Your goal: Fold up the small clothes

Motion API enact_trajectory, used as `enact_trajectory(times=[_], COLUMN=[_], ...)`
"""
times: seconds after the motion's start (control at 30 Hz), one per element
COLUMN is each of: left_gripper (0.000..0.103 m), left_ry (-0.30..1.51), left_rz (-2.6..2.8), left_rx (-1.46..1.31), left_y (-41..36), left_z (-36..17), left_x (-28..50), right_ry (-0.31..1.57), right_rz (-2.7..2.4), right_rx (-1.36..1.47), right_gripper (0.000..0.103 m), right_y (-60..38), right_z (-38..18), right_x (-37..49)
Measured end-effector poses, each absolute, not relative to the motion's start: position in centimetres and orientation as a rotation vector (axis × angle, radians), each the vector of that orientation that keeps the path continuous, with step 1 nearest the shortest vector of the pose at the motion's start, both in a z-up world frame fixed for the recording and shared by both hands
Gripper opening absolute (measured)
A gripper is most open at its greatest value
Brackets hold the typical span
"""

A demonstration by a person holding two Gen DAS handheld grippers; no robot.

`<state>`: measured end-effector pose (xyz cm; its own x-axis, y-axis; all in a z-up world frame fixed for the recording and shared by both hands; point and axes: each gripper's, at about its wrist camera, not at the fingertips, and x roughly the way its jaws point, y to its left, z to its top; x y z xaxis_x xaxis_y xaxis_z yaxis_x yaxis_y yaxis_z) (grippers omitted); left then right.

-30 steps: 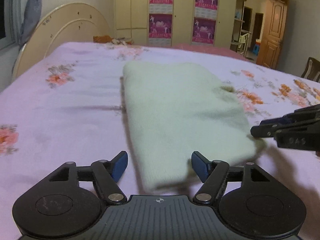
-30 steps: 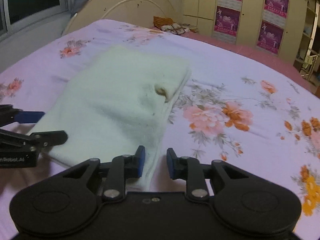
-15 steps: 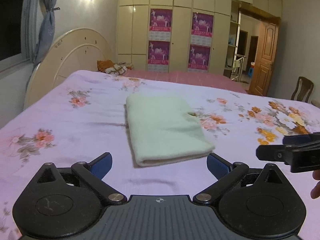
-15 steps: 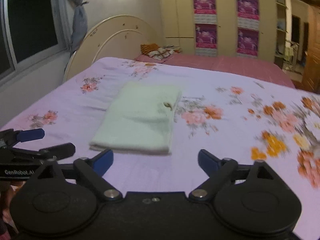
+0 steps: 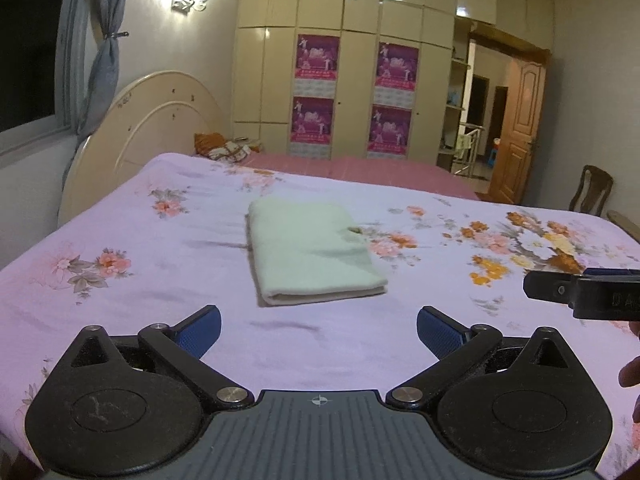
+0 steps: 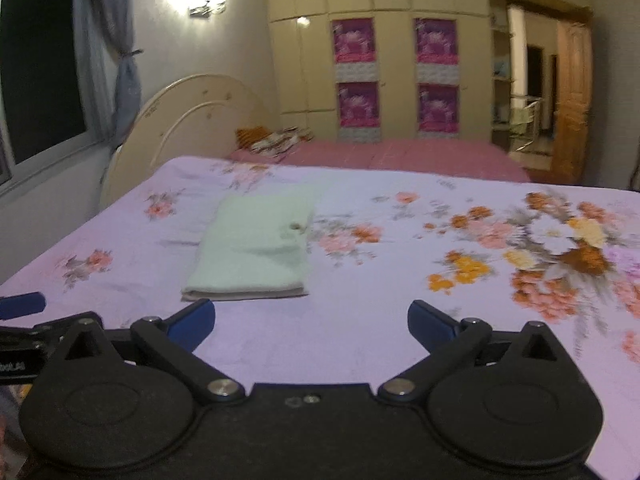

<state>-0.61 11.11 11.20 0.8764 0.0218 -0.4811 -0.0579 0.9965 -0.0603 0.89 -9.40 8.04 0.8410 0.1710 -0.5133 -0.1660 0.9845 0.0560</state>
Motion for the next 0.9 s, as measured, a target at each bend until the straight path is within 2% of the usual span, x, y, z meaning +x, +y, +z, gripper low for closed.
enact_trajectory(times=[0.9], left_gripper=[0.103], left_ry=[0.493], left_rz=[0.050], left_rx=[-0.081], left_y=[10.9], left_z=[12.3], left_x=[-1.1], right_ry=[0.538], right_rz=[0.202], right_rx=[-0.029], right_gripper=[0.102], right_y=[-8.2], right_z=[7.8], right_x=[0.3])
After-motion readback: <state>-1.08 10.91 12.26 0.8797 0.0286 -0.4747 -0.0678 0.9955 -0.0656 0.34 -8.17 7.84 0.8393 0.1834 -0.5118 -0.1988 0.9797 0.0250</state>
